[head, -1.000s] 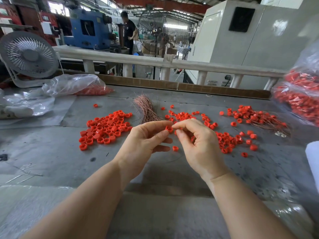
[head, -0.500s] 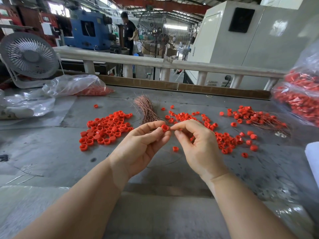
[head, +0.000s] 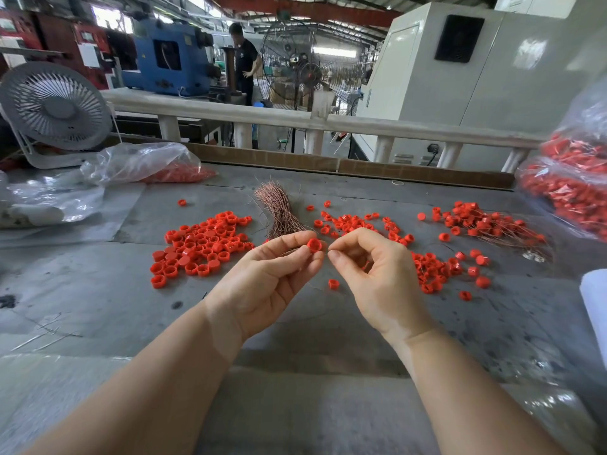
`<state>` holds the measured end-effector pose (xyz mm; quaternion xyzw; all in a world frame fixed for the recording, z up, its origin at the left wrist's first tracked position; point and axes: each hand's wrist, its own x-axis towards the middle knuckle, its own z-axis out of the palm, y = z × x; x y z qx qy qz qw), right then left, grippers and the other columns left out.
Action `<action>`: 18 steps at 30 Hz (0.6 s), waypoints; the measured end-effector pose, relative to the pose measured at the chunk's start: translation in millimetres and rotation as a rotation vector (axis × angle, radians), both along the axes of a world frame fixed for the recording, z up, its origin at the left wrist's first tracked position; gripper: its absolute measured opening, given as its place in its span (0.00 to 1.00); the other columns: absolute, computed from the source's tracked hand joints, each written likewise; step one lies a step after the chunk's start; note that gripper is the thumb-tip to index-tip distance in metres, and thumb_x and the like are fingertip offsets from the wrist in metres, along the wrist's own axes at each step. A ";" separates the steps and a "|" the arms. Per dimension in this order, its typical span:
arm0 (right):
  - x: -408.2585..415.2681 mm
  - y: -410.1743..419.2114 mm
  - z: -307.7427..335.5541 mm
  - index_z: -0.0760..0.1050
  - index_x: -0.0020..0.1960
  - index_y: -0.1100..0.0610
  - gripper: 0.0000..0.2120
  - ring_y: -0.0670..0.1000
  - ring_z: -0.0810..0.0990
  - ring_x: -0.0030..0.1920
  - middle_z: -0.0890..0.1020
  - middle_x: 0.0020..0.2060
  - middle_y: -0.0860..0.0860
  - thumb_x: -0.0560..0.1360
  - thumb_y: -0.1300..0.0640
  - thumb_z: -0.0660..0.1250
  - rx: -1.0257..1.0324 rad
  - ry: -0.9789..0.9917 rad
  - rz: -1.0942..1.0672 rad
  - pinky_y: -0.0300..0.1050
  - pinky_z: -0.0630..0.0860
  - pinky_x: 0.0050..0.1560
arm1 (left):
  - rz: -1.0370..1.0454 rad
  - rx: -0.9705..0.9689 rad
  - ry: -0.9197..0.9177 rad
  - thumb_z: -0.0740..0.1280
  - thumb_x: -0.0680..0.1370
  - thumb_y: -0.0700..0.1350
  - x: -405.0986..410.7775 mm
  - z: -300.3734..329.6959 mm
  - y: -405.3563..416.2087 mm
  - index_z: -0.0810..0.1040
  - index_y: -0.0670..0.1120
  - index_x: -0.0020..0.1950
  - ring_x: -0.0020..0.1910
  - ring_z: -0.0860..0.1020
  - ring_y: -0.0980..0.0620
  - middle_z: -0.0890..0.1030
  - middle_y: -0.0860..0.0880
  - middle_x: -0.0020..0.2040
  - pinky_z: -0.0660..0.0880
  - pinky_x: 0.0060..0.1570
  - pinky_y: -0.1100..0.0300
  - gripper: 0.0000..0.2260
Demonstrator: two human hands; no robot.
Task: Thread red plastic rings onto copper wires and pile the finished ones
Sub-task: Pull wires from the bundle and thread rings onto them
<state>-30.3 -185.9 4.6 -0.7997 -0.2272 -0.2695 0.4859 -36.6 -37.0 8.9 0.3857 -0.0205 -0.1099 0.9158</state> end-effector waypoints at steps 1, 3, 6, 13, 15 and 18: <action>-0.1 0.0 0.0 0.78 0.38 0.51 0.09 0.42 0.75 0.32 0.79 0.29 0.44 0.72 0.64 0.70 -0.006 0.003 -0.002 0.34 0.72 0.35 | -0.004 0.001 0.002 0.65 0.66 0.33 -0.3 0.2 -0.1 0.84 0.40 0.37 0.36 0.82 0.53 0.83 0.44 0.37 0.79 0.36 0.65 0.09; -0.3 0.3 0.1 0.78 0.37 0.53 0.08 0.42 0.75 0.31 0.79 0.29 0.45 0.72 0.64 0.70 -0.016 0.010 -0.004 0.35 0.73 0.34 | -0.012 -0.001 0.009 0.64 0.66 0.33 -0.8 0.7 -0.3 0.84 0.40 0.37 0.36 0.82 0.53 0.83 0.44 0.37 0.79 0.36 0.65 0.09; -0.6 0.7 0.2 0.78 0.37 0.54 0.07 0.42 0.75 0.30 0.78 0.28 0.44 0.72 0.64 0.70 -0.013 0.027 -0.004 0.38 0.73 0.34 | -0.023 0.011 0.011 0.64 0.66 0.33 -2.1 1.6 -0.9 0.84 0.39 0.37 0.35 0.82 0.53 0.83 0.44 0.37 0.79 0.36 0.65 0.09; -2.8 1.1 1.2 0.78 0.36 0.52 0.09 0.45 0.76 0.29 0.78 0.27 0.45 0.72 0.63 0.70 -0.027 0.029 -0.021 0.45 0.77 0.33 | -0.008 0.088 -0.008 0.65 0.66 0.33 -4.8 2.5 -1.1 0.84 0.40 0.39 0.33 0.81 0.55 0.82 0.44 0.36 0.79 0.37 0.66 0.09; -2.7 0.8 1.0 0.77 0.35 0.52 0.09 0.45 0.76 0.29 0.78 0.26 0.45 0.71 0.63 0.70 -0.026 0.014 -0.036 0.39 0.75 0.32 | 0.001 0.108 -0.012 0.65 0.65 0.34 -5.5 2.7 -1.2 0.84 0.40 0.39 0.33 0.81 0.55 0.82 0.44 0.36 0.79 0.37 0.66 0.09; -2.1 0.6 0.6 0.77 0.34 0.53 0.09 0.45 0.75 0.29 0.78 0.26 0.46 0.70 0.63 0.70 -0.015 0.004 -0.046 0.37 0.73 0.31 | 0.009 0.124 -0.005 0.65 0.65 0.33 -6.0 3.5 -1.7 0.84 0.40 0.37 0.33 0.81 0.54 0.82 0.44 0.36 0.79 0.36 0.66 0.09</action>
